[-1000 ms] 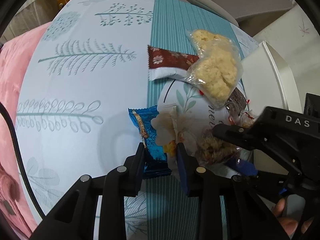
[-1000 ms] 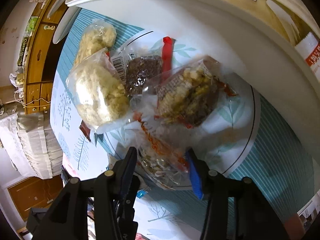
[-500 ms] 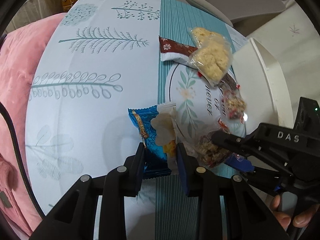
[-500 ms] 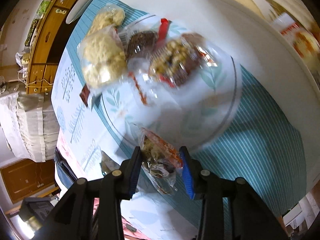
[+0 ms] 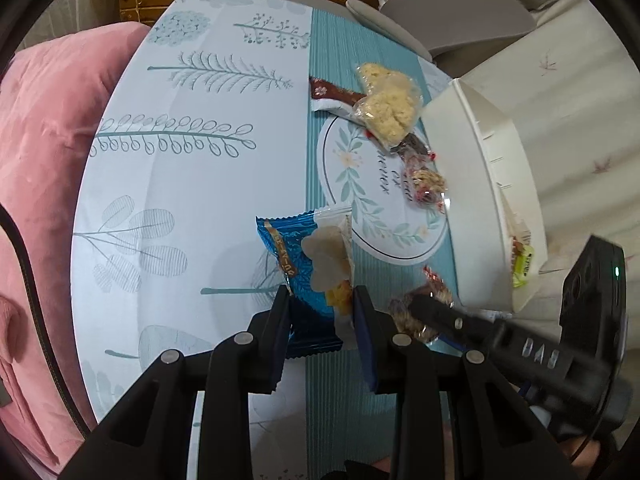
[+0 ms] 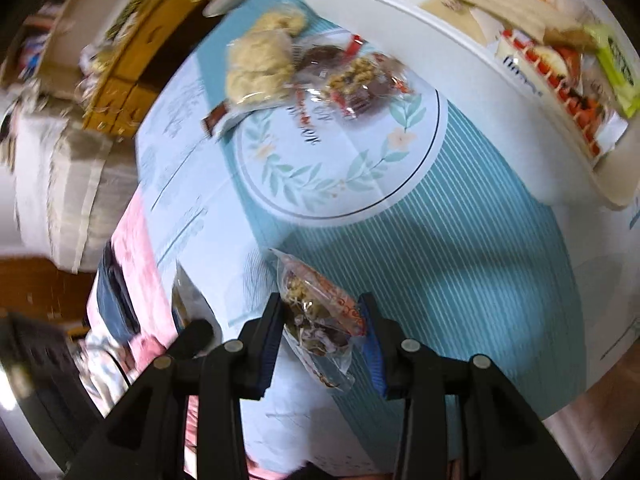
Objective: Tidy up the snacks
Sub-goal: 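Lift the blue bar with left gripper while right carries the nut bag toward the tray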
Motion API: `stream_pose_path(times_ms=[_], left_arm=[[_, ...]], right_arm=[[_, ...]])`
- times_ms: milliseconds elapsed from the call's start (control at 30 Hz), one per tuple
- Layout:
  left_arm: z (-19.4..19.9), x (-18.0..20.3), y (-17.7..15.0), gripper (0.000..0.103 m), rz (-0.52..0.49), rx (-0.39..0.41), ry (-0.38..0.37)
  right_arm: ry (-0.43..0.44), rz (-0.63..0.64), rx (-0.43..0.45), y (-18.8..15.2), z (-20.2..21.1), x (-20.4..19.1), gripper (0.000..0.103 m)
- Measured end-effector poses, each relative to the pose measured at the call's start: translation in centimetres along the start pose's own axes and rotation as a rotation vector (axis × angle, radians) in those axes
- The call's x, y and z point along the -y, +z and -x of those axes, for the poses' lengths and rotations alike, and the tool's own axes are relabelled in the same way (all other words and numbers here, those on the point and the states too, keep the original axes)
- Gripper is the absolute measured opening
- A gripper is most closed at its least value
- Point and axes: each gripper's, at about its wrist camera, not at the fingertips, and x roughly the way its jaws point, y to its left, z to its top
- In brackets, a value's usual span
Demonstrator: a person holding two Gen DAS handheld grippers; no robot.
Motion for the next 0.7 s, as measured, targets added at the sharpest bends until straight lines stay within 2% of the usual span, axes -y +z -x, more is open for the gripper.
stream_pose_path(times_ms=[167, 333, 500, 700], left_arm=[[1.1, 1.0, -0.4, 0.029, -0.033, 0.033, -0.008], [2.0, 2.9, -1.0, 0.029, -0.048, 0.055, -0.013], [2.6, 6.1, -1.6, 0.029, -0.058, 0.088, -0.008], [2.7, 10.5, -1.4, 0.029, -0.069, 0.111, -0.025]], right_arm=[[0.003, 0.160, 0.072, -1.4, 2.6, 0.3, 0.038], [0.026, 0.215, 0.148, -1.1, 5.4, 2.0, 0.038], [0.040, 0.302, 0.236, -0.4, 8.7, 4.0, 0.038], [0.062, 0.411, 0.301, 0.1, 11.7, 5.8, 0.038]])
